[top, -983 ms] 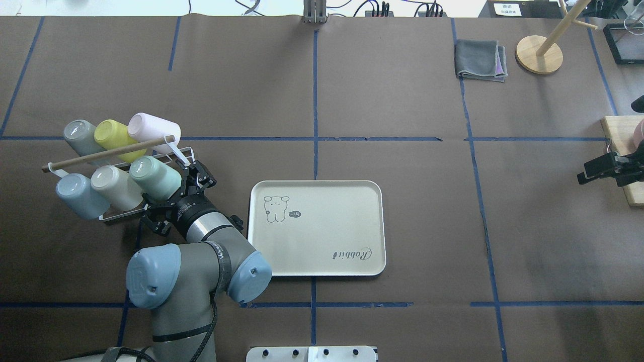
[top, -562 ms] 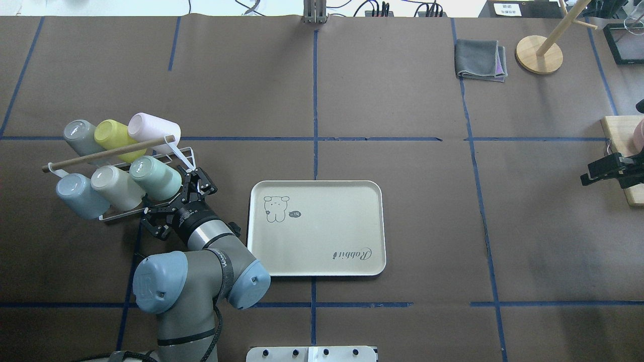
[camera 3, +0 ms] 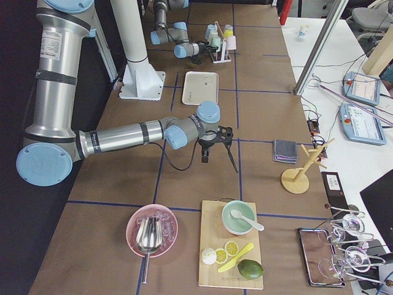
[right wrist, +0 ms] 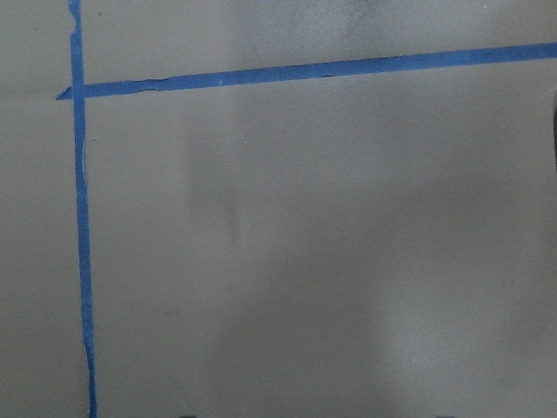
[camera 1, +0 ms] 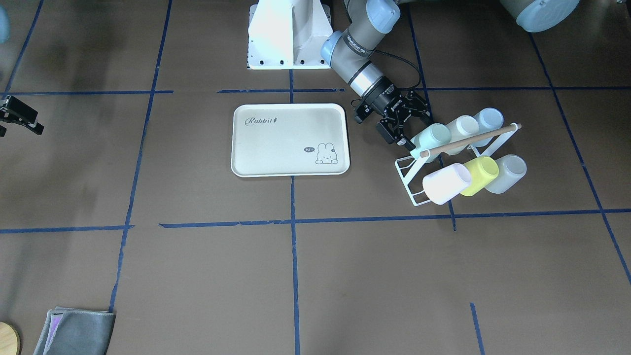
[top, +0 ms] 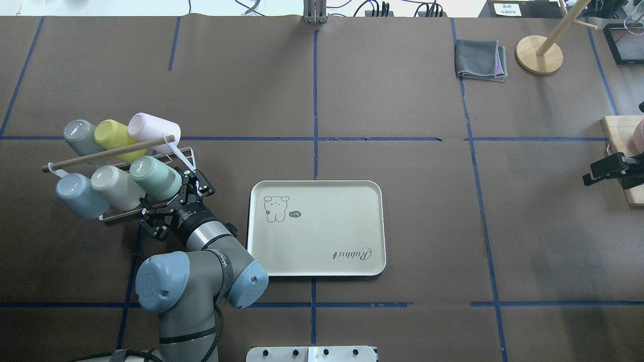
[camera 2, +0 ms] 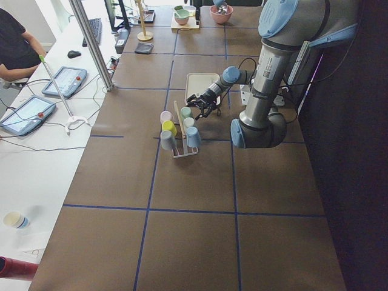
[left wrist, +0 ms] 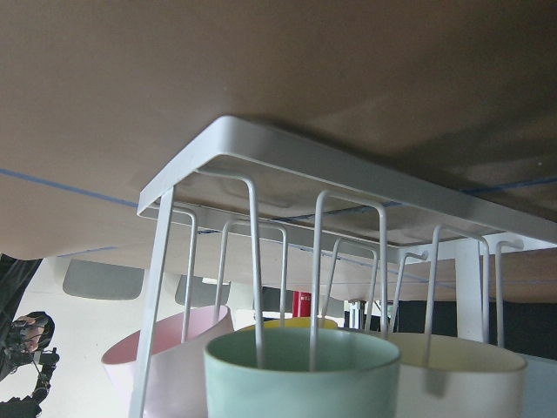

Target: Pick up and place green cup on tray

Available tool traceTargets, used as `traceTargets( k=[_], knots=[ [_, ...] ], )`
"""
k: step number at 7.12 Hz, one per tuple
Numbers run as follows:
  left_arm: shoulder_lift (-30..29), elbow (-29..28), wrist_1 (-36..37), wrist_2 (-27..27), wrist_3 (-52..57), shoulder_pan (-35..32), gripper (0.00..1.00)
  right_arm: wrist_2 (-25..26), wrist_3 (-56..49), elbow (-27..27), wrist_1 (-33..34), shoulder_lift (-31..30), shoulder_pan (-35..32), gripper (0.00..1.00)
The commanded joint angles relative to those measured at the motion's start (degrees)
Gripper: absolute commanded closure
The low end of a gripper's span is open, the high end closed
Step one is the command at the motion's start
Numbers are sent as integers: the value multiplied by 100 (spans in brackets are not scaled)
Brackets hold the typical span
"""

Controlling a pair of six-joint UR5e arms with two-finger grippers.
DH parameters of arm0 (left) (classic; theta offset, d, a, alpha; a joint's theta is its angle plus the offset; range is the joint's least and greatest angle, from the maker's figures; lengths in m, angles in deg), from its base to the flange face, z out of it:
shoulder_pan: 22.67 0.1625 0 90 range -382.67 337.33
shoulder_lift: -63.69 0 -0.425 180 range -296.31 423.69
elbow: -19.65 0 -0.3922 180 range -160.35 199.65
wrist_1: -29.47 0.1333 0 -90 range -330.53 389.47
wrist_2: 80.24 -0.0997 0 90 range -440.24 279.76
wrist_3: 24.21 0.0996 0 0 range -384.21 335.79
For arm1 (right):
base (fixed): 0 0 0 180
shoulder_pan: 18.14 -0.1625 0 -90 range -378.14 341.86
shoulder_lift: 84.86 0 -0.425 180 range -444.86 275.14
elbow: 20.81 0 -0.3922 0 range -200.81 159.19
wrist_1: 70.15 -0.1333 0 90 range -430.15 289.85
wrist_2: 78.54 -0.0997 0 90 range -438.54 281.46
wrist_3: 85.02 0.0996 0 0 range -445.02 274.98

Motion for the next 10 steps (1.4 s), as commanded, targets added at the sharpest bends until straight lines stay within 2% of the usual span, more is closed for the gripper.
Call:
traceTargets(
  k=[1,10],
  knots=[
    [-1,-49,-10,-74,2,-21,1,-1,0,3,-1,-2,-6,6],
    [60,-189,-133,-223,-33,-162,2,-1,0,74,-1,33,-6,6]
  ],
)
